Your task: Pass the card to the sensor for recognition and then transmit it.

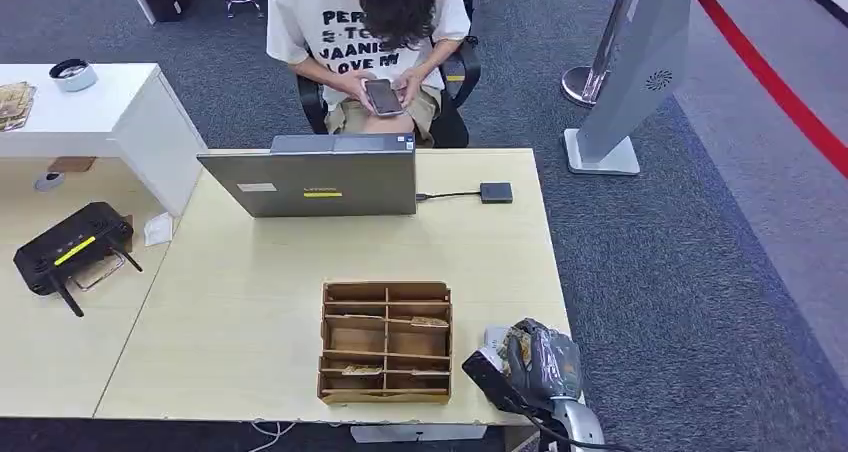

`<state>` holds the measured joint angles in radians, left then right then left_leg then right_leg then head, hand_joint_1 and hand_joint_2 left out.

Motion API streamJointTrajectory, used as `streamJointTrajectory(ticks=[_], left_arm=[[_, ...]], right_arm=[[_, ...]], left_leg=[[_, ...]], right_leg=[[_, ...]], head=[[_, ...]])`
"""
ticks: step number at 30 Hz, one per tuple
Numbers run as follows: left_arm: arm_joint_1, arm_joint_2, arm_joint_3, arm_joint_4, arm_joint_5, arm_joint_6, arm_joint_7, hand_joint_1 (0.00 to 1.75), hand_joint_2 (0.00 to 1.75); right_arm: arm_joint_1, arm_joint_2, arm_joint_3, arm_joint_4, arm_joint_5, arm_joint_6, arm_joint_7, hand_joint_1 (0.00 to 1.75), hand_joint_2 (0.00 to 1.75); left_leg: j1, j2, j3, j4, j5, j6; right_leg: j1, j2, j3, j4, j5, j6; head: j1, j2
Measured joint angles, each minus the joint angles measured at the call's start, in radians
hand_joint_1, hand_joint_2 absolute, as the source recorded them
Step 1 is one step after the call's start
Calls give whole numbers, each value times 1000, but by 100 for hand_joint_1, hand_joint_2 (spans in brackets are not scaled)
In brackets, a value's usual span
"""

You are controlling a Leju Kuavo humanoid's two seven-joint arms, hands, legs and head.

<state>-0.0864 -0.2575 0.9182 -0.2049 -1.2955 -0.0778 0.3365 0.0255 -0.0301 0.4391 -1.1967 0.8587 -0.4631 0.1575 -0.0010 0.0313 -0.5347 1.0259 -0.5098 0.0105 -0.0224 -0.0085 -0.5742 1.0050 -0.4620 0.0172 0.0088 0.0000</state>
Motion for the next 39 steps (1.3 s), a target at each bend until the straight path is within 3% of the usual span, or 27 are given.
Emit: streamJointTrajectory(ticks=[14,21,35,39], left_arm=[[0,0,0,0,0,0,-2,0,0],[1,0,0,0,9,6,-6,0,0],[2,0,0,0,0,-2,-12,0,0],[2,0,0,0,-5,-3,-12,0,0]], right_arm=[[4,0,2,1,-37,-32,-30,175,175],[63,16,1,-69,-26,-167,-102,175,175],[171,120,-90,-437,7,-185,-344,175,175],[189,150,-116,-498,5,-185,-377,175,175]], left_leg=[[0,0,0,0,0,0],[0,0,-3,0,0,0],[0,0,-7,0,0,0],[0,0,-7,0,0,0]], right_leg=[[0,0,0,0,0,0],[0,0,-3,0,0,0],[0,0,-7,0,0,0],[0,0,-7,0,0,0]], head=[[0,0],[0,0],[0,0],[0,0]])
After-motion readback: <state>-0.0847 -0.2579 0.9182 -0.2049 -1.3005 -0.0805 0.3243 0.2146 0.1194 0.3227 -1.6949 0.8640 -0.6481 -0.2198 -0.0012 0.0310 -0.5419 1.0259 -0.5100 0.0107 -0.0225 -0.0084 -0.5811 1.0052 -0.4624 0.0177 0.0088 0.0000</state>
